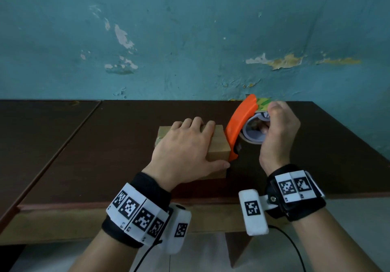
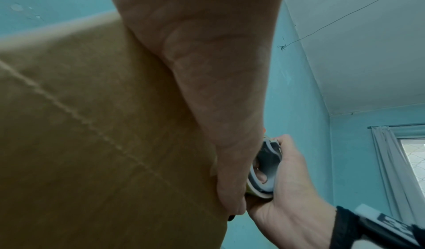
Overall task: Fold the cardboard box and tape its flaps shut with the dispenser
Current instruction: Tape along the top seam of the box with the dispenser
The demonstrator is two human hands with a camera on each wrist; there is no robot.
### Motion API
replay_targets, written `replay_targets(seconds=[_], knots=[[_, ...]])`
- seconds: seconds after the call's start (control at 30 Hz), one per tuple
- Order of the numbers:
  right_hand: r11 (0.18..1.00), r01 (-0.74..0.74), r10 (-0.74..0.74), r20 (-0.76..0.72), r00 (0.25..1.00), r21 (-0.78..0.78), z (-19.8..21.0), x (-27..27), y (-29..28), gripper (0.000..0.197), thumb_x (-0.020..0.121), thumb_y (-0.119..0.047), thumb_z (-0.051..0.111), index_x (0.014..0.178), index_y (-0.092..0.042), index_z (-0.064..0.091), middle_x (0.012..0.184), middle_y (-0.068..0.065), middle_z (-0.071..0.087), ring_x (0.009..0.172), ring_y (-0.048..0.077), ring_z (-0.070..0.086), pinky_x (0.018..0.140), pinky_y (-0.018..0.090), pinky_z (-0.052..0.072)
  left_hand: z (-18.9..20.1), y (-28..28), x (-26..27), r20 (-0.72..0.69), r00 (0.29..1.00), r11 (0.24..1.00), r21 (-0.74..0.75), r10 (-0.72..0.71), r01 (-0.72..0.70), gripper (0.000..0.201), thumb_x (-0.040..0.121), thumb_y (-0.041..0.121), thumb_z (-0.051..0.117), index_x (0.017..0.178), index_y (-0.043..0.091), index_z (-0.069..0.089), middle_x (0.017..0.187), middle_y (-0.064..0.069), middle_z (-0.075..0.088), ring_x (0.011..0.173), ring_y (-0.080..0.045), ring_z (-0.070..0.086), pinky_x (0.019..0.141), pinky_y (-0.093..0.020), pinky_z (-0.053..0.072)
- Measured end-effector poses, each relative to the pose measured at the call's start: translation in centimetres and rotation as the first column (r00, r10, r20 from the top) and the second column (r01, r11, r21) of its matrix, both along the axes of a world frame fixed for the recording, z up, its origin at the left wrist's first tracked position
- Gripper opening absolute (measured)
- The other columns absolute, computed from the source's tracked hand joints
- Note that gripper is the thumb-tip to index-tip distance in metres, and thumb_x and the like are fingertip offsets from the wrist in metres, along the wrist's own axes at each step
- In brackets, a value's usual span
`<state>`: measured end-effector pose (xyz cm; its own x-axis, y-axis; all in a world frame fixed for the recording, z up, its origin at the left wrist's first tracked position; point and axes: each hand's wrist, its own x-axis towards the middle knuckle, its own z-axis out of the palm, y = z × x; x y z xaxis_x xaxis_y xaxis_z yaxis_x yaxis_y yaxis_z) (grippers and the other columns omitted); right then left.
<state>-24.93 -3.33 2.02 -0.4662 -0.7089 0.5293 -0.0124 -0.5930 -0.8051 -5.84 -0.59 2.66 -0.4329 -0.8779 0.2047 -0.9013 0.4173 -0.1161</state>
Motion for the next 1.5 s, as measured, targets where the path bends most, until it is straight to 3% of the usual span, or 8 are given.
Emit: replay_targets(seconds=[0.17, 0.37, 0.73, 0.83, 1.03, 1.23, 1.37, 1.5], knots=[[0.998, -0.041, 0.038, -0.063, 0.997, -0.040, -0.2, -0.6, -0.1, 0.023, 0.089, -0.031, 0.052, 0.069, -0.020, 0.047, 0.069, 0.016, 0.040, 0.062, 0.042, 0.035, 0.059, 0.050, 0.033, 0.1, 0.1, 0.0, 0.004, 1.000, 1.000, -0.004, -0.002, 0.002, 0.102, 0.085, 0.088, 0.042, 0.159, 0.020, 0.029, 0.145, -0.008, 0.050, 0.132, -0.029, 0.051, 0.113, -0.045, 0.038], [1.000, -0.005, 0.005, -0.004, 1.000, 0.000, -0.5, -0.2, 0.6, 0.021, 0.085, -0.033, 0.051, 0.066, -0.024, 0.051, 0.064, 0.000, 0.047, 0.061, 0.019, 0.043, 0.055, 0.029, 0.036, 0.2, 0.0, 0.0, 0.006, 1.000, 1.000, 0.002, -0.010, 0.010, 0.103, 0.084, 0.089, 0.042, 0.159, 0.019, 0.029, 0.144, -0.008, 0.050, 0.131, -0.029, 0.051, 0.113, -0.046, 0.039], [0.989, 0.088, -0.095, 0.051, 0.994, 0.120, -1.8, 0.8, 0.6, 0.016, 0.081, -0.027, 0.060, 0.068, -0.019, 0.062, 0.065, -0.002, 0.058, 0.065, 0.022, 0.057, 0.064, 0.035, 0.046, 0.1, 0.1, 0.1, -0.025, 0.999, 1.000, -0.013, 0.019, -0.019, 0.105, 0.083, 0.090, 0.042, 0.161, 0.021, 0.028, 0.145, -0.006, 0.051, 0.133, -0.028, 0.050, 0.113, -0.044, 0.037], [0.977, 0.133, -0.162, 0.174, 0.971, 0.166, -0.7, -0.7, 0.5, 0.015, 0.080, -0.028, 0.064, 0.068, -0.020, 0.067, 0.069, 0.004, 0.064, 0.069, 0.031, 0.063, 0.067, 0.043, 0.051, 0.3, -0.1, 0.3, -0.035, 0.999, 1.000, 0.015, 0.008, -0.008, 0.104, 0.084, 0.090, 0.043, 0.161, 0.022, 0.026, 0.146, -0.005, 0.049, 0.134, -0.026, 0.049, 0.115, -0.044, 0.036], [0.981, 0.191, -0.185, 0.478, 0.859, 0.037, 0.7, -6.7, 0.1, 0.015, 0.095, -0.030, 0.060, 0.095, -0.015, 0.063, 0.082, -0.004, 0.067, 0.072, 0.010, 0.066, 0.069, 0.027, 0.053, 0.5, 0.1, 0.5, -0.048, 0.999, 0.998, 0.051, -0.020, 0.023, 0.105, 0.083, 0.090, 0.045, 0.163, 0.025, 0.022, 0.152, -0.002, 0.046, 0.139, -0.024, 0.046, 0.119, -0.042, 0.032], [0.974, 0.116, -0.073, -0.213, 0.974, 0.196, -0.5, -6.2, 0.9, 0.022, 0.080, -0.005, 0.076, 0.091, -0.020, 0.064, 0.095, -0.001, 0.066, 0.086, 0.007, 0.067, 0.076, 0.027, 0.053, 0.4, 0.3, 0.5, -0.053, 0.998, 0.999, 0.030, -0.016, 0.018, 0.105, 0.083, 0.091, 0.043, 0.162, 0.026, 0.024, 0.150, -0.001, 0.048, 0.138, -0.023, 0.047, 0.119, -0.041, 0.033], [0.925, 0.370, -0.081, -0.903, 0.423, 0.090, -0.9, -5.9, 0.3, 0.034, 0.061, -0.022, 0.092, 0.085, -0.020, 0.068, 0.094, -0.004, 0.064, 0.099, 0.021, 0.057, 0.103, 0.042, 0.038, 0.3, 0.1, 0.6, -0.056, 0.998, 0.999, 0.031, -0.014, 0.015, 0.105, 0.082, 0.092, 0.042, 0.162, 0.026, 0.023, 0.149, 0.000, 0.048, 0.137, -0.022, 0.048, 0.119, -0.041, 0.033], [0.888, 0.407, 0.078, -0.942, 0.325, 0.214, -1.5, -6.2, 0.3, 0.028, 0.068, -0.033, 0.090, 0.088, -0.022, 0.073, 0.096, -0.004, 0.068, 0.106, 0.021, 0.057, 0.098, 0.037, 0.034, 0.4, 0.0, 0.7, -0.056, 0.998, 0.999, 0.043, -0.013, 0.015, 0.106, 0.082, 0.092, 0.042, 0.163, 0.027, 0.022, 0.151, 0.001, 0.047, 0.139, -0.022, 0.047, 0.120, -0.041, 0.033]])
